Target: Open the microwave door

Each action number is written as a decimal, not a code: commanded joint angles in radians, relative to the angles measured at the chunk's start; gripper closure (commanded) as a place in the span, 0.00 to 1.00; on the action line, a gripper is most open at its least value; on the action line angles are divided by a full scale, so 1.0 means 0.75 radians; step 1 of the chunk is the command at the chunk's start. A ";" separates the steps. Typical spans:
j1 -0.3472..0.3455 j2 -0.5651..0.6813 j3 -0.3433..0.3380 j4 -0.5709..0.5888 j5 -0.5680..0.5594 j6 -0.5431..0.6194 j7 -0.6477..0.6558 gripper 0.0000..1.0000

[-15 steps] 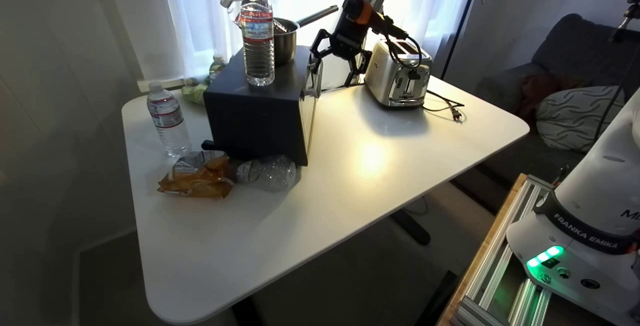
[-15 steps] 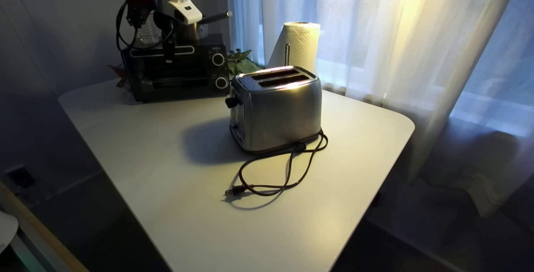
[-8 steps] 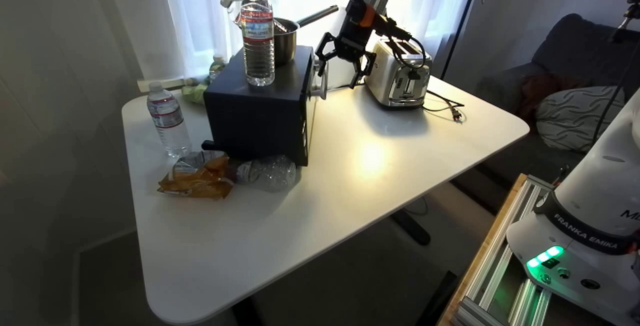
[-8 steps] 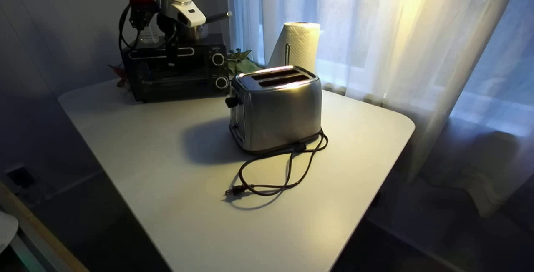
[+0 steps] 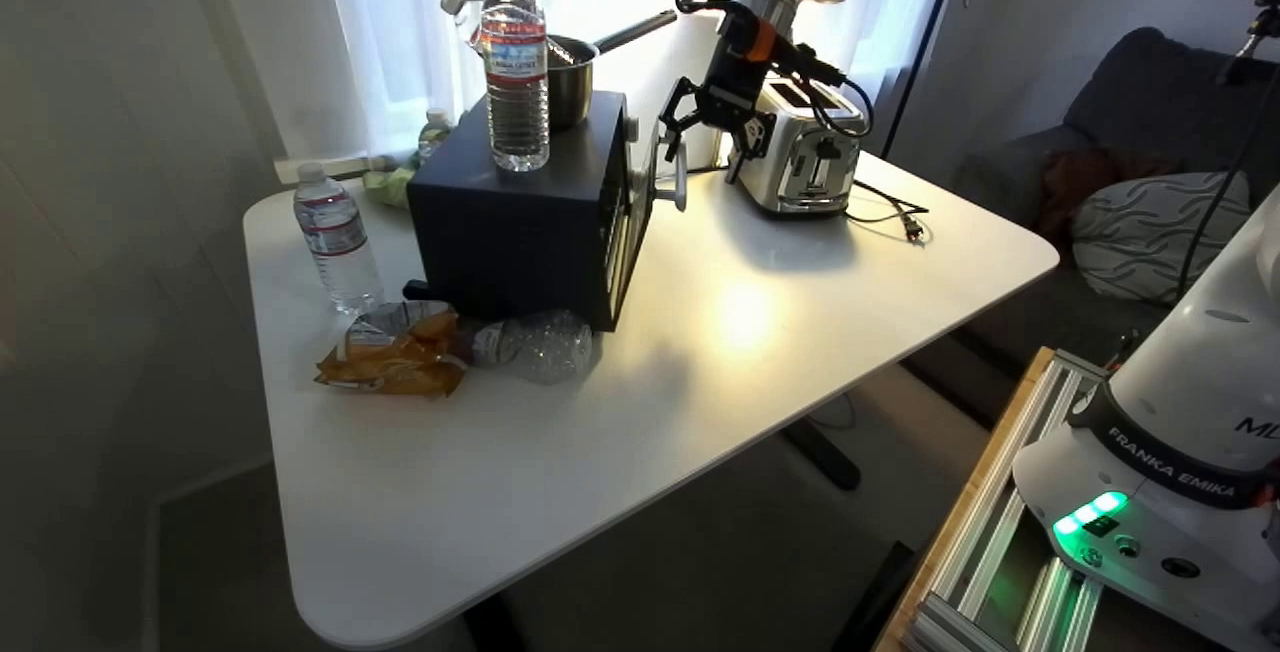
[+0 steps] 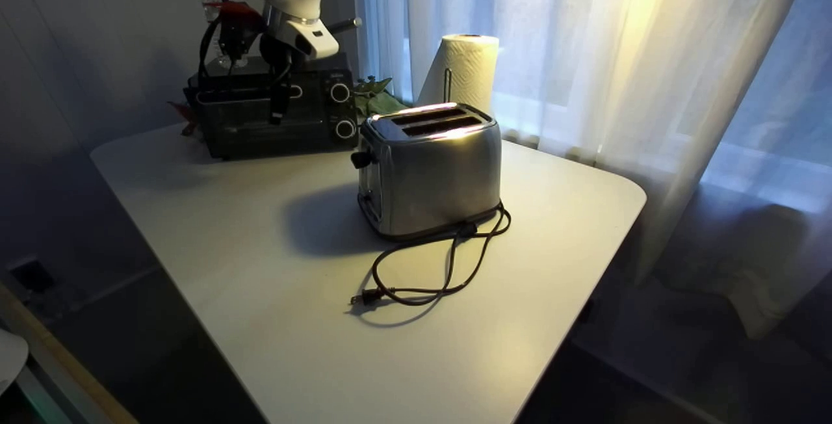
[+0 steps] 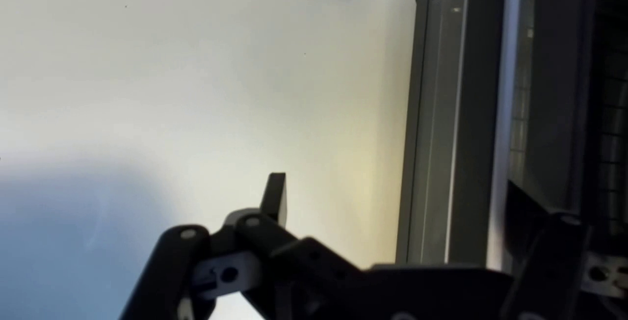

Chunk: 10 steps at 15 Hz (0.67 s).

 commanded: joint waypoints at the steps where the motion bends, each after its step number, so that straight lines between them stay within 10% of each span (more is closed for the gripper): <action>1: -0.047 0.086 -0.009 0.085 0.013 -0.098 -0.134 0.00; 10: -0.131 0.282 0.000 0.273 -0.023 -0.286 -0.496 0.00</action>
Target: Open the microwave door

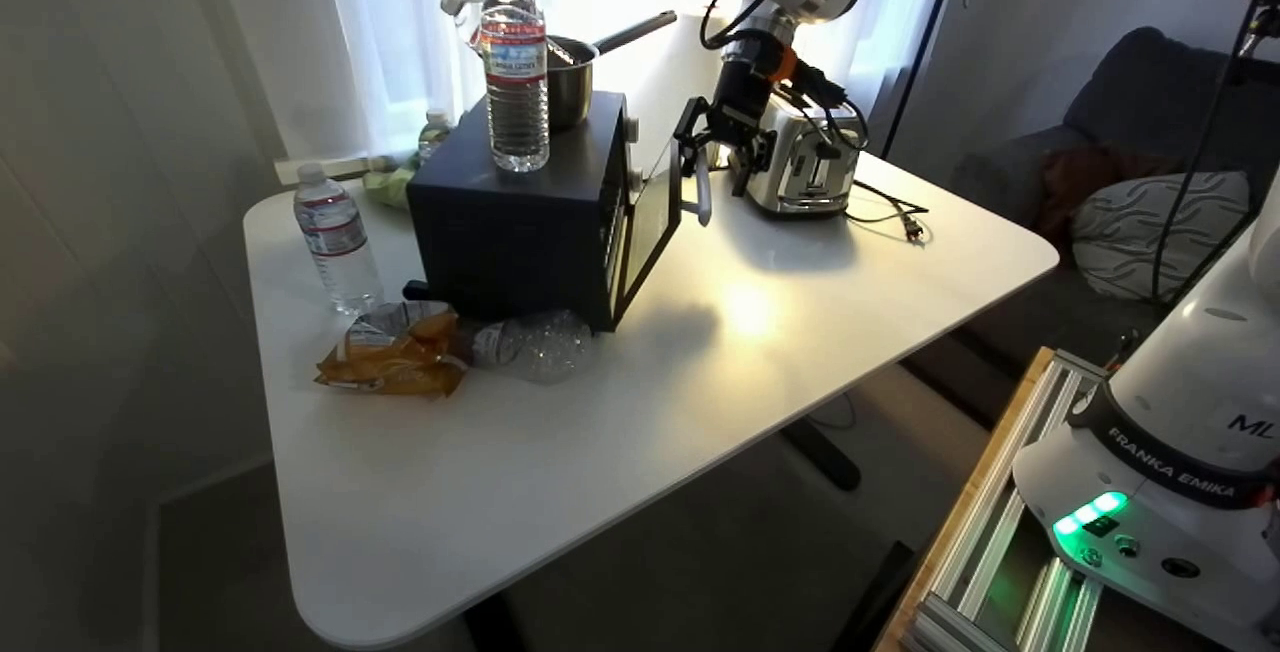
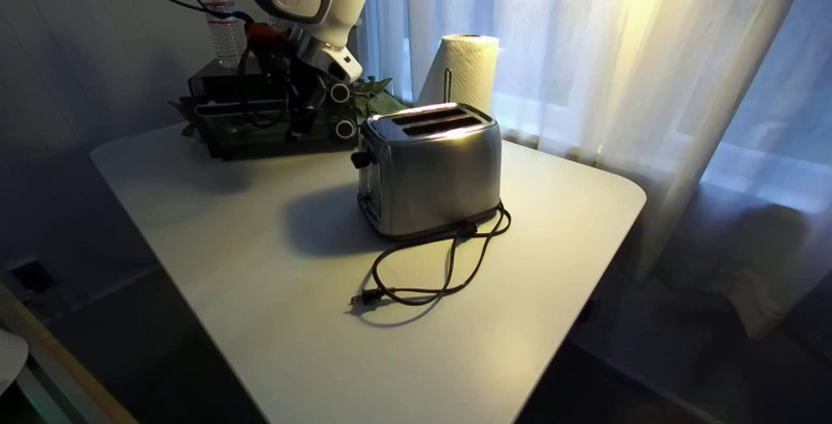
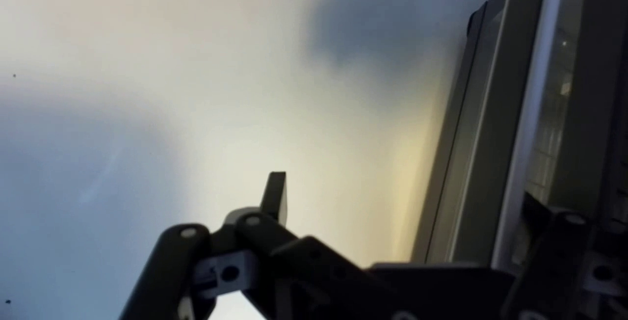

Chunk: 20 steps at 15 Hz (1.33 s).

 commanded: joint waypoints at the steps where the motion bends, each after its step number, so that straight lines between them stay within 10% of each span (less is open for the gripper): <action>1: -0.041 0.120 0.006 0.139 -0.030 -0.119 -0.126 0.00; 12: -0.141 0.270 0.036 0.349 0.005 -0.472 -0.372 0.00; 20: -0.149 0.247 -0.002 0.267 0.197 -0.472 -0.144 0.00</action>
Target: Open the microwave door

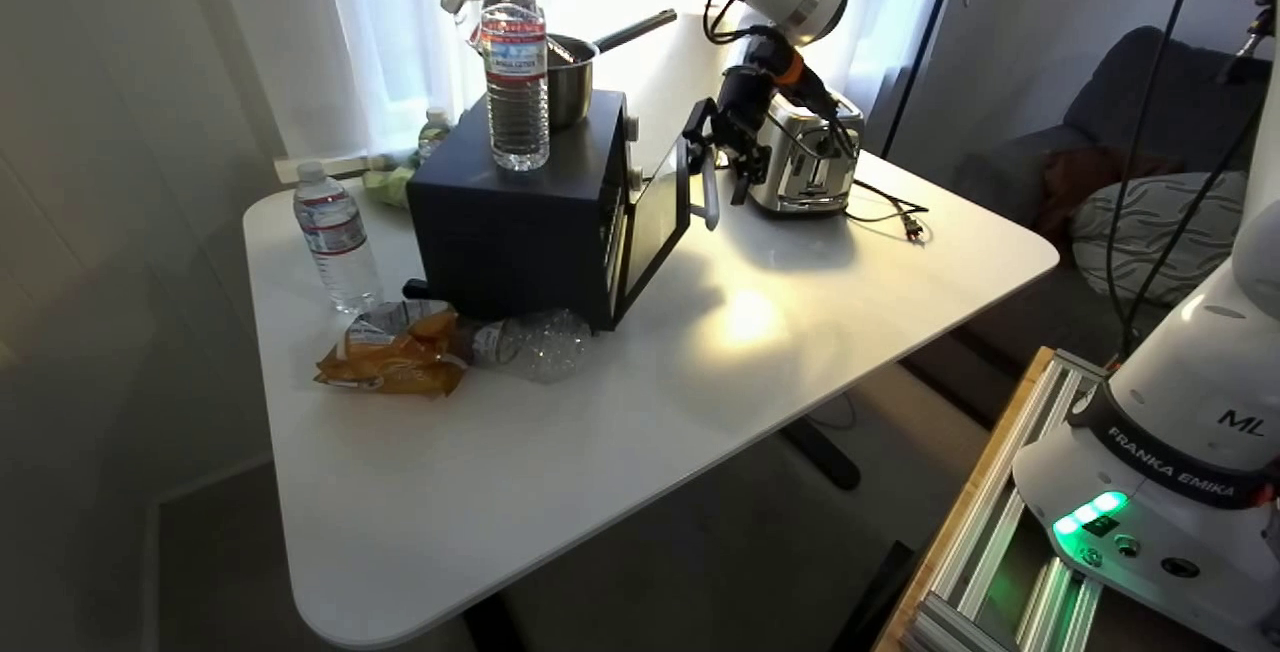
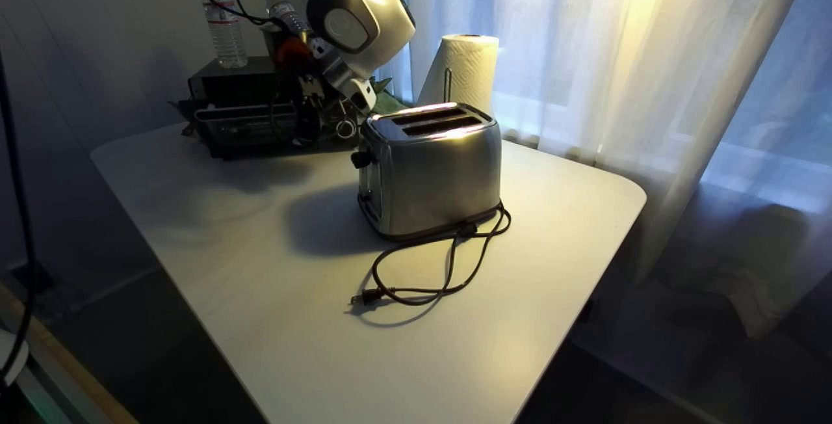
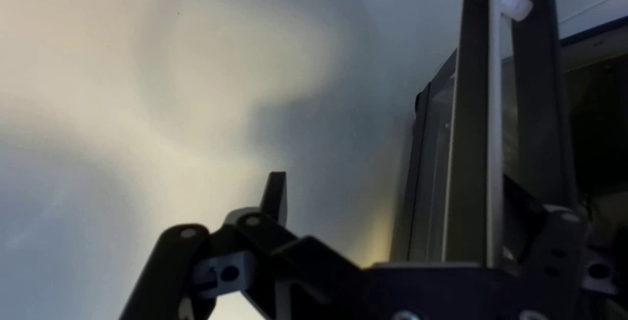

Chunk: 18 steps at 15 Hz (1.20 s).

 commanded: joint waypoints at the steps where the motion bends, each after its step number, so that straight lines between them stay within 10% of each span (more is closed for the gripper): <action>1: -0.006 -0.043 -0.025 -0.063 0.093 0.011 0.123 0.00; 18: 0.029 -0.177 -0.107 -0.242 0.072 0.181 0.230 0.00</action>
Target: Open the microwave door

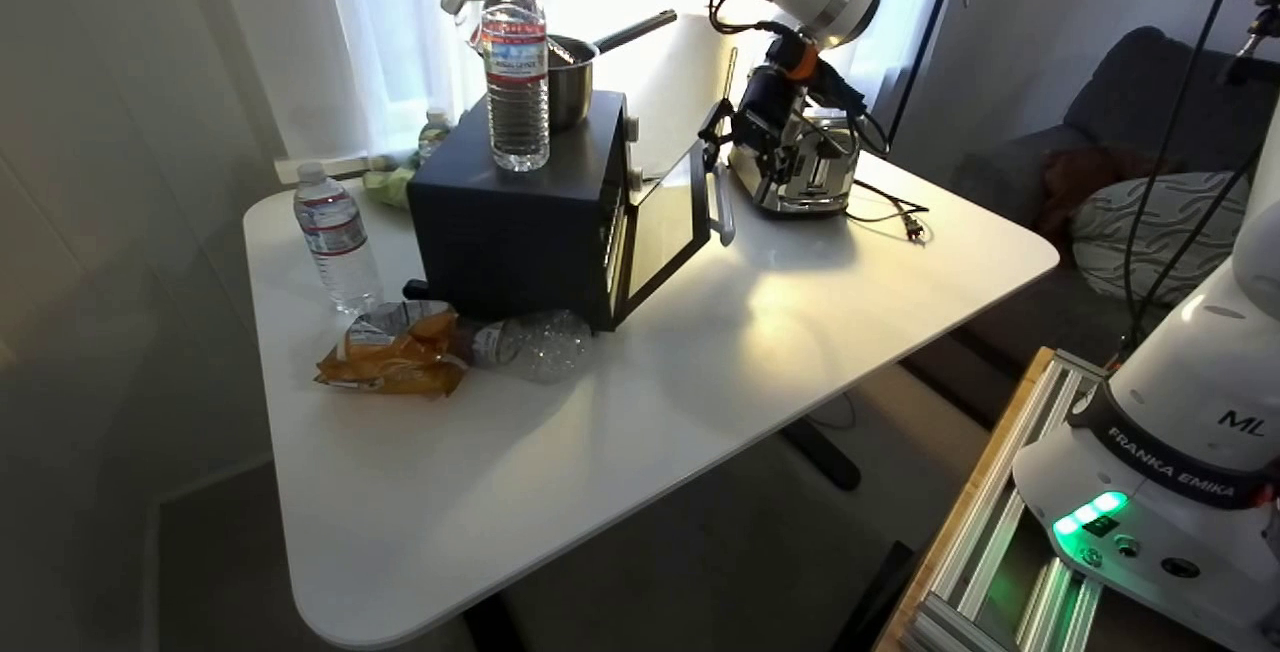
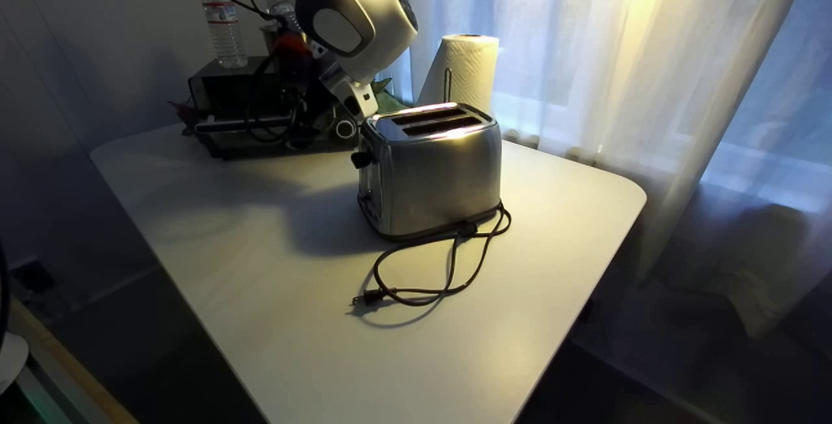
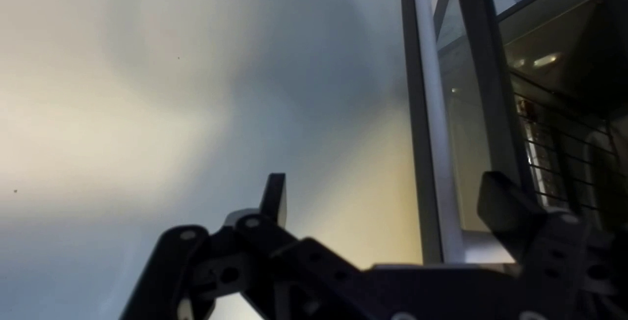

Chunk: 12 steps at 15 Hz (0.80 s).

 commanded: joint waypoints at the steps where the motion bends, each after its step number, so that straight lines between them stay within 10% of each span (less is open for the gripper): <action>1: 0.032 -0.109 -0.030 -0.122 -0.014 0.140 0.013 0.00; 12: 0.135 -0.466 -0.033 -0.507 -0.270 0.686 0.221 0.00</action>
